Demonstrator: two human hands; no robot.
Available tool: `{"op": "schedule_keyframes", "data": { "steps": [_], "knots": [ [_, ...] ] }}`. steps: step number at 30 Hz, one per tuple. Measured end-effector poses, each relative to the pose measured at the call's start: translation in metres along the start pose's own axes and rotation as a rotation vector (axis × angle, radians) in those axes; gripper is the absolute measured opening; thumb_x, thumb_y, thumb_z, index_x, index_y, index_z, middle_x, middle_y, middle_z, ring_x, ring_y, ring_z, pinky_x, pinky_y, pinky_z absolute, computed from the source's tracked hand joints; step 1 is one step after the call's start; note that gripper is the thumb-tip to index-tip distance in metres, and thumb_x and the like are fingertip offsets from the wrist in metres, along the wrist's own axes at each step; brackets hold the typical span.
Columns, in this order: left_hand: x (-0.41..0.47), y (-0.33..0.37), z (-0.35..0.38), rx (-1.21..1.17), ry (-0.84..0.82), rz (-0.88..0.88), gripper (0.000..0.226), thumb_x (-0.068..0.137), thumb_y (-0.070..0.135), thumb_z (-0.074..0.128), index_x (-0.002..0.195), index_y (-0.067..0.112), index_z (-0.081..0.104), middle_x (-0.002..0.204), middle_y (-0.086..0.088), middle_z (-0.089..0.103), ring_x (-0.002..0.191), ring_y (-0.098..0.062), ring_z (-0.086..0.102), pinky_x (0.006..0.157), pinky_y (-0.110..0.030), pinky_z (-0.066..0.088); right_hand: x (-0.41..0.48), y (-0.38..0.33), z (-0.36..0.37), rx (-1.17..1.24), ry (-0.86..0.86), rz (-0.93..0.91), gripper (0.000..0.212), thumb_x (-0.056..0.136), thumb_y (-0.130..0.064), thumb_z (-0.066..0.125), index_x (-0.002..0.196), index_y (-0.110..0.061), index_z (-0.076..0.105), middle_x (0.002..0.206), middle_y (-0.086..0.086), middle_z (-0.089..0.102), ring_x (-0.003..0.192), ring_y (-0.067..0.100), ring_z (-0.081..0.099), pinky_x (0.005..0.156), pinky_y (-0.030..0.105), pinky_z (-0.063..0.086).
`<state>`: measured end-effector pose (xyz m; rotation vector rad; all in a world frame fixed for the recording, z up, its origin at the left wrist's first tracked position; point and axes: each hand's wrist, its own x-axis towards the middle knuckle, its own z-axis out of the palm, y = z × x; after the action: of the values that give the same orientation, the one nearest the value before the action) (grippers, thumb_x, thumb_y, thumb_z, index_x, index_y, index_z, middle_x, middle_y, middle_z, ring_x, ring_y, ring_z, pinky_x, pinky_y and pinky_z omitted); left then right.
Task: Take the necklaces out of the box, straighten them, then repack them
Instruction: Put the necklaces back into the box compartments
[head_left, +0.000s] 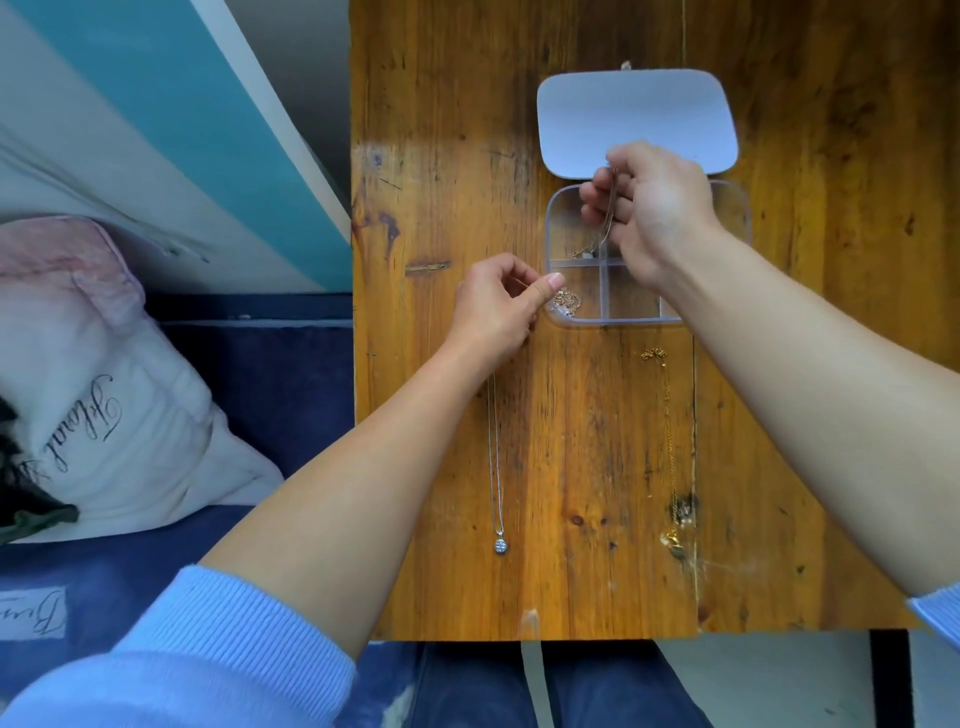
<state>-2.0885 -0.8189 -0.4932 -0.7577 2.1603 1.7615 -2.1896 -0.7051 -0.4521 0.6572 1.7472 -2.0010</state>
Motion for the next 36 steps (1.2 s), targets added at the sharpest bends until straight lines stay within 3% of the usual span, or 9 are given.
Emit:
{"op": "schedule_keyframes", "data": {
  "steps": [6, 10, 13, 16, 20, 23, 26, 32, 36],
  "knots": [
    [-0.002, 0.003, -0.001, 0.007, -0.007, -0.006, 0.02, 0.084, 0.029, 0.072, 0.077, 0.015, 0.059, 0.068, -0.008, 0.062, 0.061, -0.021, 0.058, 0.064, -0.051, 0.057, -0.02, -0.001, -0.022, -0.228, -0.059, -0.091, 0.011, 0.09, -0.013, 0.057, 0.09, -0.011, 0.068, 0.094, 0.011, 0.075, 0.09, 0.021, 0.073, 0.089, 0.035, 0.056],
    [-0.003, 0.007, 0.0, 0.077, 0.016, 0.008, 0.02, 0.084, 0.03, 0.072, 0.085, 0.013, 0.061, 0.077, -0.007, 0.065, 0.072, -0.022, 0.061, 0.074, -0.049, 0.058, -0.045, -0.001, -0.067, -0.29, 0.071, -0.208, 0.01, 0.086, -0.012, 0.062, 0.085, -0.016, 0.071, 0.083, 0.006, 0.074, 0.081, 0.018, 0.074, 0.072, 0.028, 0.058],
    [-0.009, 0.011, 0.008, 0.31, 0.174, 0.186, 0.017, 0.085, 0.023, 0.069, 0.095, 0.011, 0.063, 0.094, -0.008, 0.065, 0.087, -0.023, 0.06, 0.08, -0.042, 0.052, -0.077, 0.022, -0.117, -0.576, 0.165, -0.291, 0.01, 0.082, -0.01, 0.069, 0.079, -0.019, 0.07, 0.07, -0.001, 0.069, 0.068, 0.015, 0.067, 0.062, 0.024, 0.051],
    [-0.024, 0.015, 0.025, 0.558, 0.262, 0.512, 0.011, 0.083, 0.013, 0.065, 0.093, 0.007, 0.067, 0.098, -0.013, 0.062, 0.094, -0.03, 0.056, 0.079, -0.037, 0.044, -0.113, 0.062, -0.156, -0.884, 0.142, -0.16, 0.014, 0.08, -0.016, 0.075, 0.074, -0.025, 0.067, 0.067, -0.009, 0.066, 0.062, 0.009, 0.059, 0.065, 0.027, 0.046],
    [-0.033, 0.008, 0.047, 0.725, 0.143, 0.701, 0.014, 0.083, 0.015, 0.064, 0.093, 0.007, 0.07, 0.091, -0.014, 0.065, 0.091, -0.035, 0.059, 0.084, -0.038, 0.039, -0.153, 0.107, -0.178, -1.295, 0.039, 0.081, 0.024, 0.074, -0.049, 0.077, 0.087, -0.034, 0.063, 0.082, -0.017, 0.064, 0.078, 0.01, 0.061, 0.07, 0.032, 0.051],
    [-0.032, -0.003, 0.049, 0.805, 0.093, 0.72, 0.018, 0.086, 0.019, 0.063, 0.097, 0.008, 0.072, 0.088, -0.012, 0.068, 0.088, -0.033, 0.062, 0.102, -0.041, 0.036, -0.172, 0.13, -0.177, -1.518, 0.041, 0.038, 0.034, 0.075, -0.057, 0.071, 0.098, -0.034, 0.062, 0.094, -0.014, 0.062, 0.09, 0.011, 0.058, 0.064, 0.027, 0.039],
    [-0.028, -0.009, 0.049, 0.791, 0.104, 0.728, 0.014, 0.086, 0.014, 0.062, 0.095, 0.01, 0.072, 0.085, -0.01, 0.069, 0.085, -0.03, 0.064, 0.106, -0.04, 0.034, -0.181, 0.143, -0.175, -1.485, 0.069, -0.011, 0.018, 0.085, -0.047, 0.066, 0.089, -0.029, 0.065, 0.09, -0.01, 0.063, 0.086, 0.013, 0.057, 0.06, 0.026, 0.032],
    [-0.025, -0.013, 0.052, 0.773, 0.121, 0.743, 0.011, 0.087, 0.01, 0.063, 0.091, 0.01, 0.073, 0.081, -0.009, 0.068, 0.08, -0.029, 0.064, 0.104, -0.043, 0.036, -0.177, 0.146, -0.176, -1.344, -0.021, -0.075, 0.015, 0.095, -0.034, 0.051, 0.084, -0.025, 0.057, 0.086, -0.01, 0.057, 0.085, 0.014, 0.056, 0.063, 0.03, 0.043],
    [-0.024, -0.014, 0.052, 0.768, 0.118, 0.747, 0.011, 0.085, 0.008, 0.064, 0.091, 0.009, 0.073, 0.081, -0.009, 0.068, 0.078, -0.03, 0.064, 0.103, -0.042, 0.034, -0.158, 0.116, -0.169, -0.9, -0.002, -0.207, 0.016, 0.09, -0.02, 0.059, 0.075, -0.021, 0.056, 0.114, -0.008, 0.06, 0.112, 0.01, 0.051, 0.088, 0.026, 0.041]
  ]
}}
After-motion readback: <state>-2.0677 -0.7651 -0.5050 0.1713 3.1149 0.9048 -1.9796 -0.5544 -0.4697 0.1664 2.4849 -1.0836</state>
